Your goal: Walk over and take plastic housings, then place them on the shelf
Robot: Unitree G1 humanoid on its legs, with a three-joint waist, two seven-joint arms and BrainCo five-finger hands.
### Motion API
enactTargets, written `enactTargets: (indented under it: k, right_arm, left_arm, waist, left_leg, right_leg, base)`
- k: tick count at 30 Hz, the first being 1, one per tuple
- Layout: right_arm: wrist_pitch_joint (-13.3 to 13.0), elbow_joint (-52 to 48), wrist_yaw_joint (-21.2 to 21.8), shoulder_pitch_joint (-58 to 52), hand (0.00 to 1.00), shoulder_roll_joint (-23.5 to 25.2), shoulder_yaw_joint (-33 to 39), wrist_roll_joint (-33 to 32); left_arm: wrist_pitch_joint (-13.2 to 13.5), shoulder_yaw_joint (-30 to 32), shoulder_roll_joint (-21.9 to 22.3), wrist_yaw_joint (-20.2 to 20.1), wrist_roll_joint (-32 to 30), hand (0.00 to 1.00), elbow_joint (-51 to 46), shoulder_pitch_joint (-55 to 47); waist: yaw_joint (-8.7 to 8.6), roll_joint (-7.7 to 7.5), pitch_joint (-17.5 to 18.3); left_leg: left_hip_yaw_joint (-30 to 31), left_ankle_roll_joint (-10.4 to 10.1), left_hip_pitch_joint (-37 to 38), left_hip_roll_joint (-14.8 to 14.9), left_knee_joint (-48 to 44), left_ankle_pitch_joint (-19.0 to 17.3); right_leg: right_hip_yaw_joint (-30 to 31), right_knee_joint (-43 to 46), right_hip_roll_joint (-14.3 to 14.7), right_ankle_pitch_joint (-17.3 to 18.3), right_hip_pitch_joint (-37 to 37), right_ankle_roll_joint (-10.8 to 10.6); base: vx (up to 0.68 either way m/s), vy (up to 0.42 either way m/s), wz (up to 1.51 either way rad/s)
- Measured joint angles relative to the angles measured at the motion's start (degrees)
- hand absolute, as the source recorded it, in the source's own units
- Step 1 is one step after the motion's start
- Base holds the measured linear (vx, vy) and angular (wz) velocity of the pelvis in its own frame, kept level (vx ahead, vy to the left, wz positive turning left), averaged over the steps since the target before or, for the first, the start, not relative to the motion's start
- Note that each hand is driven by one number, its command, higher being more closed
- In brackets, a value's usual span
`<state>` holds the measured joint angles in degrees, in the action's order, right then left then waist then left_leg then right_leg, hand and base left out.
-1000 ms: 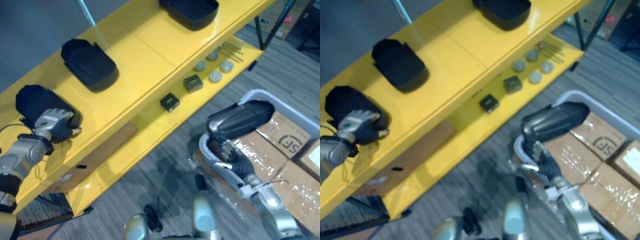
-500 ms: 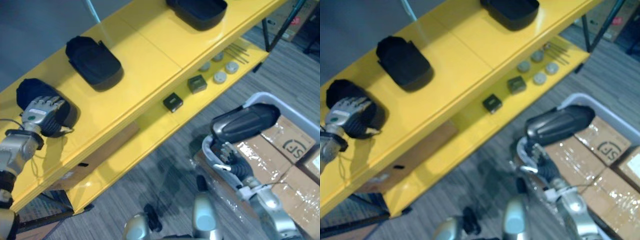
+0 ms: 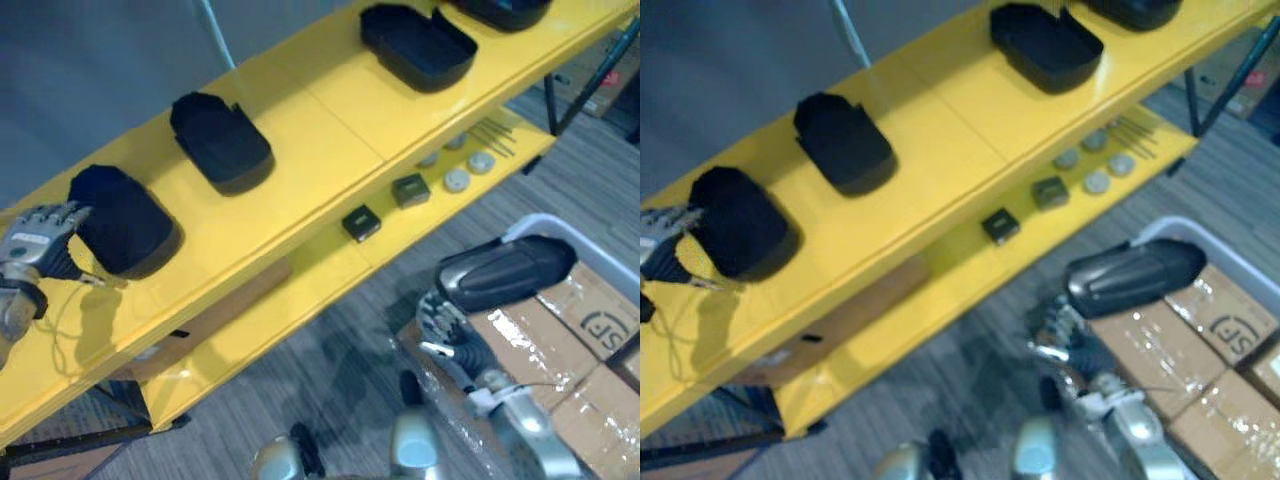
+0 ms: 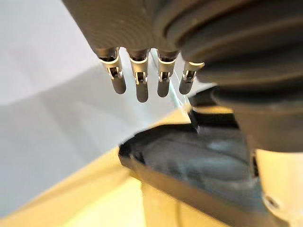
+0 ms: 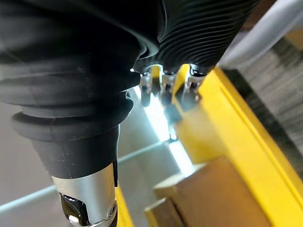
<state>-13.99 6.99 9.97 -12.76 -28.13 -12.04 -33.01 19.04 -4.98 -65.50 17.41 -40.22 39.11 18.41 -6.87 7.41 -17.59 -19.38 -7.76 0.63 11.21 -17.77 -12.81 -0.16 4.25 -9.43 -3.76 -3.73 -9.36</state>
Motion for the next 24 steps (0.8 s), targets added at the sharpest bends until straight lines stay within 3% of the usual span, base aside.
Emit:
enactTargets:
  k: [4,7,9,11,12,13,14,15,16,18,21,24]
  right_arm:
    - [-0.96,1.41,-0.11,-0.52,0.00,1.06,-1.24,-0.02]
    - [-1.26,1.45,-0.25,-1.27,0.00,1.32,-2.01,-0.02]
    - [-1.43,1.62,-1.25,-1.94,0.00,2.24,-2.18,0.03]
    - [-1.90,2.86,-2.60,-2.72,0.00,5.49,-2.15,0.14]
    - [-1.97,2.70,-3.33,-3.31,0.00,7.54,-2.15,0.83]
    - [-1.98,2.56,-3.62,-3.62,0.00,8.04,-2.15,1.07]
    - [-2.00,2.17,-4.20,-4.24,0.00,10.45,-2.08,2.59]
    - [-1.95,1.28,-4.79,-4.97,0.00,12.36,-2.12,3.96]
    - [-1.93,0.63,-4.99,-5.31,0.00,13.08,-2.13,4.74]
    - [-1.94,-0.94,-5.06,-6.52,0.00,14.68,-2.05,6.17]
    - [-1.93,-0.97,-5.05,-7.24,0.00,15.31,-1.67,6.96]
    - [-1.93,-0.97,-5.03,-7.28,0.00,15.29,-1.58,7.33]
  left_arm:
    - [-0.39,0.06,-0.36,9.22,0.90,0.00,-0.49,-0.83]
    - [-2.59,0.52,-1.72,16.83,2.66,0.00,-3.23,-0.24]
    - [-2.88,2.28,-1.33,21.05,12.21,0.00,-5.99,-0.19]
    - [-2.88,10.97,3.63,22.19,26.71,0.00,-15.76,-1.18]
    - [-2.88,16.11,8.94,20.45,34.61,0.00,-23.30,-3.09]
    - [-2.92,17.24,10.37,19.75,36.31,0.00,-25.27,-3.63]
    - [-2.99,20.39,17.19,16.75,42.67,0.00,-32.78,-6.49]
    - [-3.65,20.52,23.25,12.98,48.01,0.00,-38.55,-9.52]
    - [-4.57,20.26,26.04,11.16,49.95,0.00,-40.89,-11.23]
    - [-8.49,17.34,35.18,5.60,54.28,0.00,-46.27,-17.72]
    - [-11.41,13.24,38.85,-0.89,60.53,0.00,-50.62,-23.12]
    - [-11.74,12.39,39.86,-2.97,62.49,0.00,-51.70,-24.10]
  waist:
    - [0.60,-0.29,2.29]
    - [1.31,-0.58,3.25]
    - [1.41,-0.78,3.35]
    - [1.68,-1.71,4.44]
    - [1.78,-2.11,5.09]
    - [1.78,-2.21,5.25]
    - [1.78,-2.64,6.06]
    - [2.01,-3.17,6.56]
    - [2.23,-3.41,6.67]
    - [2.88,-4.37,7.05]
    - [3.02,-5.08,7.17]
    - [3.07,-5.07,7.11]
  left_leg:
    - [0.11,-0.03,0.41,0.01,0.49,-0.01]
    - [-0.02,-0.12,0.34,0.01,0.77,0.10]
    - [0.09,-0.19,0.28,0.04,0.81,0.15]
    - [0.47,-0.30,0.13,0.04,1.44,0.45]
    - [0.93,-0.32,0.00,0.02,1.44,0.50]
    - [1.02,-0.34,-0.04,-0.01,1.44,0.50]
    - [1.40,-0.36,-0.32,0.04,1.42,0.51]
    - [1.54,-0.38,-0.52,0.12,1.39,0.53]
    - [1.54,-0.39,-0.54,0.14,1.38,0.53]
    - [1.71,-0.39,-0.51,0.14,1.25,0.53]
    - [3.26,-0.38,-0.60,0.12,0.82,0.43]
    - [3.55,-0.33,-0.80,0.33,0.05,-0.12]
  right_leg:
    - [-0.23,-1.07,-0.04,-0.36,0.94,0.07]
    - [-0.22,-2.28,-0.07,-1.25,1.16,0.15]
    - [-0.32,-2.76,-0.03,-1.53,1.58,0.15]
    - [-0.93,-3.18,0.00,-1.59,1.86,0.18]
    - [-1.19,-3.25,0.11,-1.61,1.95,0.21]
    - [-1.22,-3.24,0.15,-1.62,1.95,0.21]
    - [-1.38,-3.27,0.31,-1.61,1.96,0.23]
    - [-1.60,-3.38,0.39,-1.61,1.95,0.24]
    - [-1.63,-3.45,0.42,-1.62,1.95,0.25]
    - [-1.89,-3.47,0.38,-1.64,2.00,0.28]
    - [-3.40,-3.68,0.29,-1.50,3.37,0.49]
    - [-3.95,-3.73,0.31,-1.16,3.87,0.93]
  base:
    - [-0.01,0.008,0.00]
    - [-0.02,0.017,-0.02]
    - [-0.02,0.016,0.00]
    - [0.01,0.011,0.09]
    - [0.03,0.012,0.11]
    - [0.04,0.022,0.10]
    - [0.04,0.024,0.11]
    - [0.04,0.022,0.10]
    - [0.02,0.023,0.07]
    - [0.00,0.029,0.05]
    - [-0.02,0.022,0.21]
    - [-0.05,0.022,0.06]
